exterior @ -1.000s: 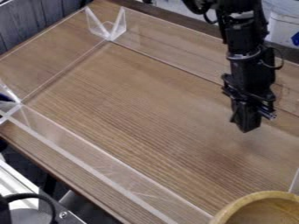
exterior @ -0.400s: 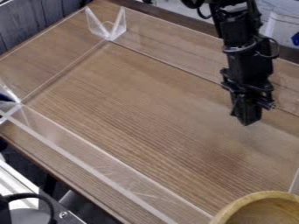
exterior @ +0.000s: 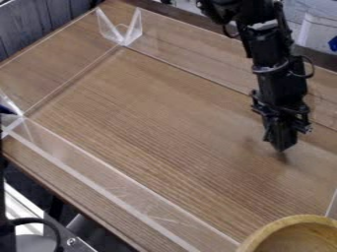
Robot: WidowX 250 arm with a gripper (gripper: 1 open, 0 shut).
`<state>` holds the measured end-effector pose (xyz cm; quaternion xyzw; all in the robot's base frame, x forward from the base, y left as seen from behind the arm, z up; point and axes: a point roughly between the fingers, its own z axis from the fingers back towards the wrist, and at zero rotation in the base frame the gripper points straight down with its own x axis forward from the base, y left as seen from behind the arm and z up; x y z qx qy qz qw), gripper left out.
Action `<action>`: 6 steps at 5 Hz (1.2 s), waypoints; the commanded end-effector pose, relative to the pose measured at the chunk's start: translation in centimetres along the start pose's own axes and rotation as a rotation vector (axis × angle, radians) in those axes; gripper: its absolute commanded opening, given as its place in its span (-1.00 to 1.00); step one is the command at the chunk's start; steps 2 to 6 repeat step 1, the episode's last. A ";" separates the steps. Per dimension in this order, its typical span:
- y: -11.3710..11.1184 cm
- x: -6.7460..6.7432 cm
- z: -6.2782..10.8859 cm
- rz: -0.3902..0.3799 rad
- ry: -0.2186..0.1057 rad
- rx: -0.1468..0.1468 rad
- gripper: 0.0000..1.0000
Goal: Put the green block in the brown bowl
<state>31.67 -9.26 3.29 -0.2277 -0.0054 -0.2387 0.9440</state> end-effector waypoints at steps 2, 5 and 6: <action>-0.9 2.4 2.9 -0.038 -0.117 0.037 -1.00; -0.9 2.4 2.9 -0.038 -0.117 0.037 -1.00; -0.9 2.4 2.9 -0.038 -0.117 0.037 -1.00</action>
